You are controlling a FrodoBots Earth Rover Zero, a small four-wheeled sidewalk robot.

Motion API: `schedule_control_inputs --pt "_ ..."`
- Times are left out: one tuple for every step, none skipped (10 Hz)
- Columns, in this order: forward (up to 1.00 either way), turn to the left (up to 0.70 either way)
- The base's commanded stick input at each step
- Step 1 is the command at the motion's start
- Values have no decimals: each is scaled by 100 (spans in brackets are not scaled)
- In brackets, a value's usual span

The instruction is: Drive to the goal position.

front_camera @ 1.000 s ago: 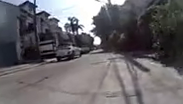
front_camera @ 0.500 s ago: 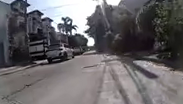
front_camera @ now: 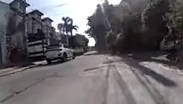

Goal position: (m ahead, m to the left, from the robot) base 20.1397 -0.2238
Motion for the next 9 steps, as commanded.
schedule_control_inputs --pt "100 -31" --pt "100 -12" --pt "100 0" --pt "100 0" --pt "100 0" --pt "100 0" --pt "100 0" --pt "100 0" --pt "100 0"
